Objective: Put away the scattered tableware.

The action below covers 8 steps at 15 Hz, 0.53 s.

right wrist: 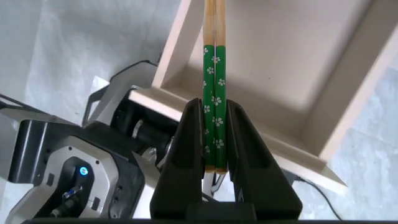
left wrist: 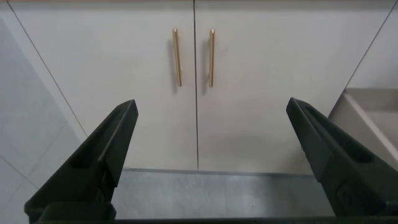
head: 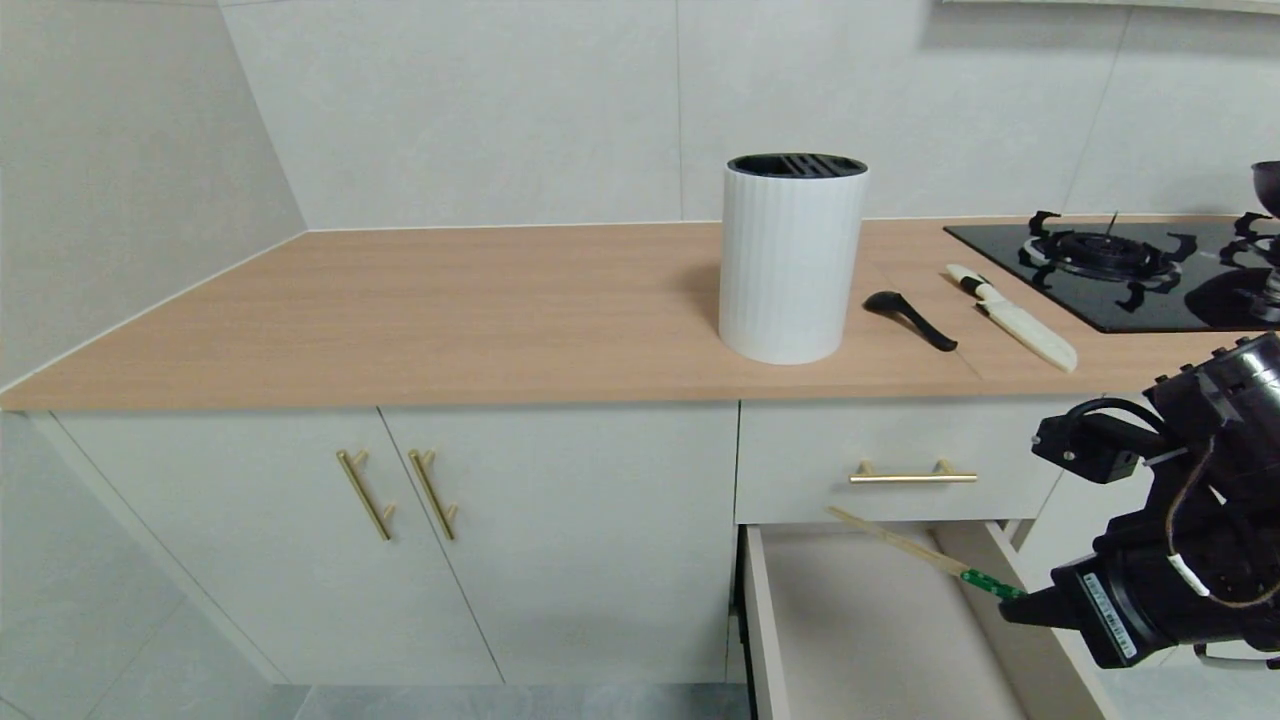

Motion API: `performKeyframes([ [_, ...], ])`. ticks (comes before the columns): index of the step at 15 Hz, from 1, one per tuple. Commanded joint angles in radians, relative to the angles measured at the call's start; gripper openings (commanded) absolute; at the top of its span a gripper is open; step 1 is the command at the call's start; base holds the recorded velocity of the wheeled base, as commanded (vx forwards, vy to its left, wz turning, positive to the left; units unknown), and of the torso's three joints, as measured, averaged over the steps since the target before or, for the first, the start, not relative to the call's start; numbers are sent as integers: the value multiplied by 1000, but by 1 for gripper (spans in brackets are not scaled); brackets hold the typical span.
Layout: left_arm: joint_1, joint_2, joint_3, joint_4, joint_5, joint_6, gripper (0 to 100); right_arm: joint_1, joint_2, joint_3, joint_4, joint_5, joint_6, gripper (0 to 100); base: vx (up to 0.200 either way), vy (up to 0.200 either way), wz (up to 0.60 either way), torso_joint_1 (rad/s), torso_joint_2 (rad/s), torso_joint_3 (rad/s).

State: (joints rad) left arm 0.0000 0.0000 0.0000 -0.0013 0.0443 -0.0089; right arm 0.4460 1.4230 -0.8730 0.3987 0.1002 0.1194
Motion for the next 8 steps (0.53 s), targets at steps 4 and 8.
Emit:
performKeyframes([
  [4, 0, 0, 0, 0, 0, 0, 100, 0, 39, 8, -12, 1, 0, 0, 0, 0, 0, -166, 454, 284],
  [8, 0, 0, 0, 0, 0, 0, 100, 0, 57, 12, -17, 1, 0, 0, 0, 0, 0, -146, 459, 309],
])
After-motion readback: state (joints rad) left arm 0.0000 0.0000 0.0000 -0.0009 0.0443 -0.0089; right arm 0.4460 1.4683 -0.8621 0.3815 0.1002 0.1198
